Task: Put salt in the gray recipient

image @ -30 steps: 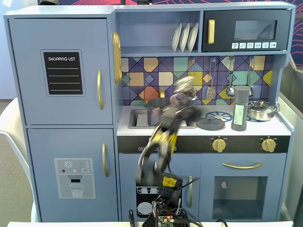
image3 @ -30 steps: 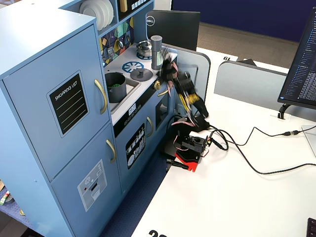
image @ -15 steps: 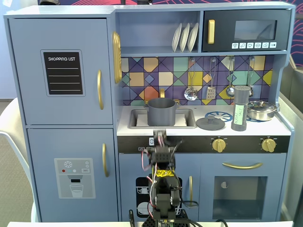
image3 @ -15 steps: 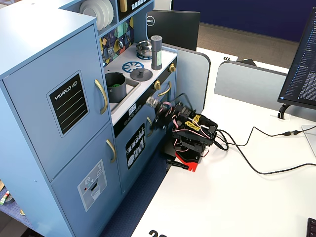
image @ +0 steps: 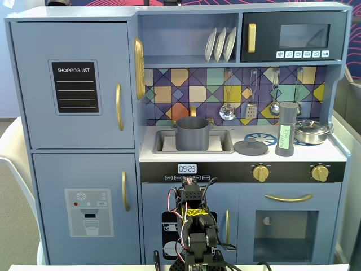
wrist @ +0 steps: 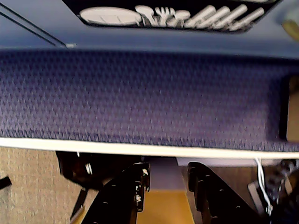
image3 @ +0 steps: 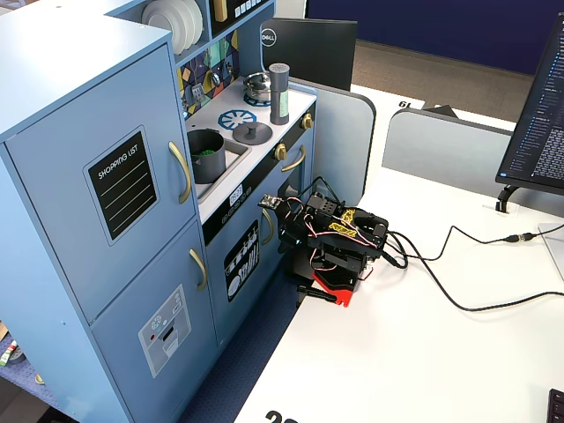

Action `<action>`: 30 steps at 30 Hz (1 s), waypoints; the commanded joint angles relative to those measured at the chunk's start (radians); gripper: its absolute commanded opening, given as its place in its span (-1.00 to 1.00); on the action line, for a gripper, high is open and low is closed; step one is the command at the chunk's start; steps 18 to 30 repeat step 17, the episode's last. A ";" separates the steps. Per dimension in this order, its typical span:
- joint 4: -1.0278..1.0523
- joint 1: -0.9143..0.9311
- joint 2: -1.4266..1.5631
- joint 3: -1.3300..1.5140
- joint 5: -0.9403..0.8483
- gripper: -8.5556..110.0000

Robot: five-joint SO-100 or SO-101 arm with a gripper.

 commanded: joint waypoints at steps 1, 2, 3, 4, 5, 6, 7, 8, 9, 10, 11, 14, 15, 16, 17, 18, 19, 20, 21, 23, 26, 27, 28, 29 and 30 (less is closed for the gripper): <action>0.008 0.015 -0.005 -0.008 -0.014 -0.82; 0.008 0.015 -0.005 -0.008 -0.015 -0.82; 0.009 0.015 -0.005 -0.008 -0.015 -0.82; 0.009 0.015 -0.005 -0.008 -0.015 -0.82; 0.009 0.015 -0.005 -0.008 -0.015 -0.82; 0.009 0.015 -0.005 -0.008 -0.015 -0.82; 0.009 0.015 -0.005 -0.008 -0.015 -0.81; 0.009 0.015 -0.005 -0.008 -0.015 -0.81; 0.009 0.015 -0.005 -0.008 -0.017 -0.81; 0.009 0.017 -0.005 -0.008 -0.017 -0.81; 0.009 0.020 -0.005 -0.008 -0.017 -0.81; 0.009 0.021 -0.005 -0.008 -0.017 -0.80; 0.009 0.021 -0.005 -0.008 -0.017 -0.80; 0.009 0.021 -0.005 -0.008 -0.017 -0.80; 0.009 0.021 -0.005 -0.008 -0.017 -0.80; 0.009 0.021 -0.005 -0.008 -0.017 -0.80; 0.009 0.021 -0.005 -0.008 -0.017 -0.80; 0.009 0.021 -0.005 -0.008 -0.017 -0.80; 0.009 0.021 -0.005 -0.008 -0.017 -0.80; 0.009 0.021 -0.005 -0.008 -0.017 -0.80; 0.009 0.021 -0.005 -0.008 -0.017 -0.80; 0.009 0.021 -0.005 -0.008 -0.017 -0.80; 0.009 0.021 -0.005 -0.008 -0.017 -0.80; 0.009 0.021 -0.005 -0.008 -0.017 -0.80; 0.009 0.021 -0.005 -0.008 -0.017 -0.80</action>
